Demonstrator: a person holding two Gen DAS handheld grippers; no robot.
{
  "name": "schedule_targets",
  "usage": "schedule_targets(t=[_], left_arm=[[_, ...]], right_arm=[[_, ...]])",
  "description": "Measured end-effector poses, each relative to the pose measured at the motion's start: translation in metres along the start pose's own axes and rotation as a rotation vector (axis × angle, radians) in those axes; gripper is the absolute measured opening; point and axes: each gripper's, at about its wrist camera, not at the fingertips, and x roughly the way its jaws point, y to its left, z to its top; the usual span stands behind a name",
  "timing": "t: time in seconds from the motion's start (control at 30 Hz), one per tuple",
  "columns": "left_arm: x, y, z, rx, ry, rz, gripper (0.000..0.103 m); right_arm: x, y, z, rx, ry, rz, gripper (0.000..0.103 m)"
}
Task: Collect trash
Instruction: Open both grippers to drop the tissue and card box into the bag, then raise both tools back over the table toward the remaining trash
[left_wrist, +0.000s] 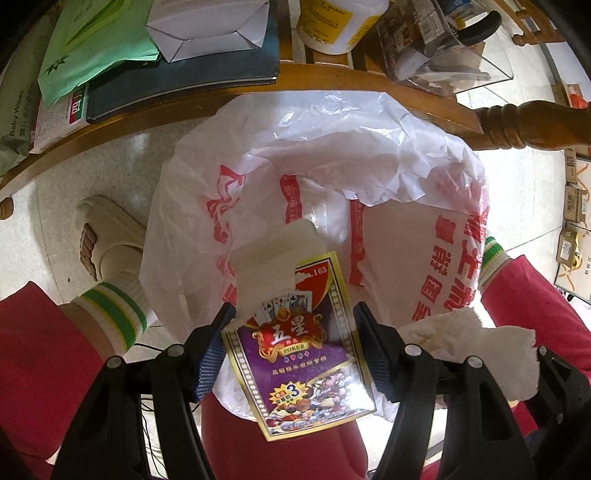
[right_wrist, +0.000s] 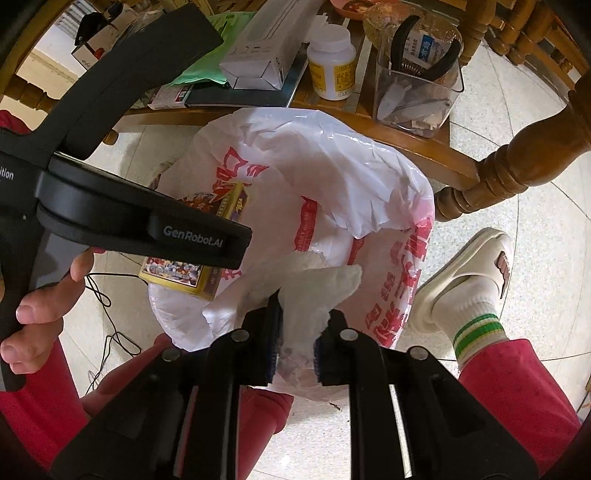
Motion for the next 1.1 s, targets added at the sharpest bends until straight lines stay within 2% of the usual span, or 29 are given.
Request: schedule_targets(t=[0.03, 0.07, 0.1, 0.13, 0.17, 0.67, 0.83, 0.9, 0.97, 1.1], left_arm=[[0.001, 0.001, 0.0, 0.001, 0.001, 0.005, 0.066], [0.001, 0.002, 0.001, -0.001, 0.003, 0.013, 0.076], [0.001, 0.003, 0.002, -0.01, -0.001, 0.024, 0.082], [0.0, 0.005, 0.002, -0.02, -0.012, 0.024, 0.088], [-0.001, 0.007, 0.002, -0.023, -0.016, 0.022, 0.088], [-0.013, -0.001, -0.002, 0.003, -0.039, 0.037, 0.088], [-0.026, -0.004, -0.009, 0.016, -0.062, 0.057, 0.088], [-0.036, -0.004, -0.017, 0.028, -0.085, 0.079, 0.088], [-0.048, -0.002, -0.026, 0.042, -0.102, 0.102, 0.088], [-0.086, 0.003, -0.062, 0.071, -0.161, 0.133, 0.088]], right_arm=[[0.0, -0.001, 0.001, 0.002, 0.0, -0.001, 0.026], [0.0, -0.001, 0.001, 0.003, -0.002, -0.003, 0.033], [0.0, -0.001, 0.001, 0.004, -0.004, -0.003, 0.038], [0.0, 0.0, 0.001, 0.004, -0.006, -0.004, 0.048], [-0.001, -0.001, 0.001, 0.003, -0.01, -0.005, 0.049], [-0.006, 0.001, 0.003, 0.015, -0.029, 0.001, 0.05], [-0.019, 0.002, 0.002, 0.017, -0.06, -0.002, 0.05], [-0.032, 0.002, -0.002, 0.026, -0.085, 0.001, 0.053], [-0.051, 0.001, -0.008, 0.04, -0.126, 0.012, 0.061], [-0.099, -0.003, -0.022, 0.053, -0.218, 0.025, 0.071]])
